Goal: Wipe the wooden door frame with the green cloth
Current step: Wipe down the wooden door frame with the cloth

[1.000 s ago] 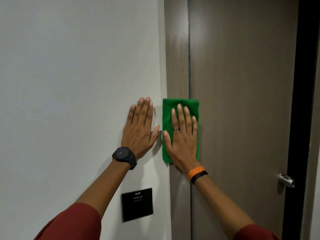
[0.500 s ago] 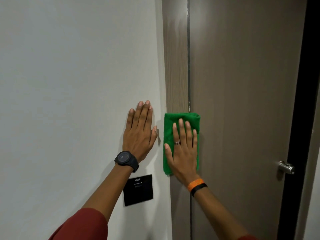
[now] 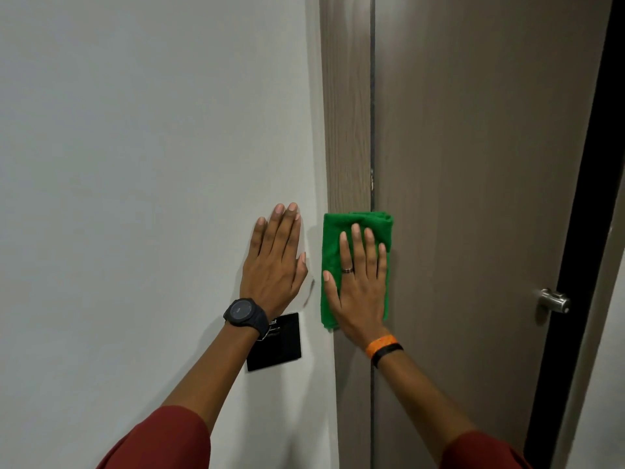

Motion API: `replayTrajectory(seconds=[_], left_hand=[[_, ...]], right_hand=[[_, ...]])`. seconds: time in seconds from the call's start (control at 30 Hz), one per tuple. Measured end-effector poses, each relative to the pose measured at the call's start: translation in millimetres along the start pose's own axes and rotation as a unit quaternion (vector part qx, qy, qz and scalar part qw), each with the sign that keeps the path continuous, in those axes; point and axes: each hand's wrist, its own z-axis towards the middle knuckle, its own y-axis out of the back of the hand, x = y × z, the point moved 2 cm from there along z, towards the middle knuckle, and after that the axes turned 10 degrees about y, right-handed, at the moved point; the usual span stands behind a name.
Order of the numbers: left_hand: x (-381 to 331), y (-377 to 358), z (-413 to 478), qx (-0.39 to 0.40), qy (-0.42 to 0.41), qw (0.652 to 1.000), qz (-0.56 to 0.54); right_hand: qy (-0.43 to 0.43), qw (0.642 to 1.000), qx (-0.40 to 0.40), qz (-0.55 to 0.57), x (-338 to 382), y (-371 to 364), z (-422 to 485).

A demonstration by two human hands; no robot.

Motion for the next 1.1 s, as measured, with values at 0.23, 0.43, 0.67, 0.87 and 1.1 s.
replayTrajectory(seconds=[0.23,0.43,0.67,0.87,1.1], left_hand=[[1.4,-2.1,-1.9,0.009,-0.014,1.0,0.009],[-1.5,-7.3,-16.2,0.016,-0.009,1.0,0.005],[-2.1,-8.8,-31.8,0.027,-0.009,1.0,0.01],[-1.8,-12.0,-33.9,0.031,0.0,1.0,0.001],[-4.6,-13.1,-45.4,0.033,0.003,0.999,-0.002]], right_hand=[[-0.001,0.999,-0.044,-0.014,-10.6,16.3,81.0],[-0.012,1.0,-0.026,0.002,-0.6,-3.3,9.2],[0.0,1.0,0.002,0.004,0.3,-8.9,-25.4],[-0.033,0.999,-0.029,0.007,2.6,-12.0,-1.1],[-0.022,0.998,0.053,-0.001,19.7,-32.5,-141.3]])
